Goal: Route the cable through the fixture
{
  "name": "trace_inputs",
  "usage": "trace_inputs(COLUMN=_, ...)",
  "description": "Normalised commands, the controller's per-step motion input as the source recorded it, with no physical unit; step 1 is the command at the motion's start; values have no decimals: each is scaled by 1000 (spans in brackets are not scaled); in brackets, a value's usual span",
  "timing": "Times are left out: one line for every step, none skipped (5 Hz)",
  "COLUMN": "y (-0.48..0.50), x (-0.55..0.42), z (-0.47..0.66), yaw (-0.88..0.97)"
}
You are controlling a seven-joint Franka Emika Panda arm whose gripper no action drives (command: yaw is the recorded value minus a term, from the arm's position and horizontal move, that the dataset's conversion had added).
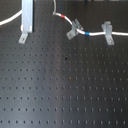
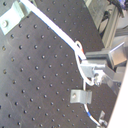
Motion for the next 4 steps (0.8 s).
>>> trace_inputs(y=-34, x=-274, z=238, yaw=63)
trace_inputs(y=-43, x=-258, z=148, yaw=120)
trace_inputs(y=-73, x=-271, z=137, yaw=94)
trace_inputs(y=-102, x=-218, z=159, yaw=57)
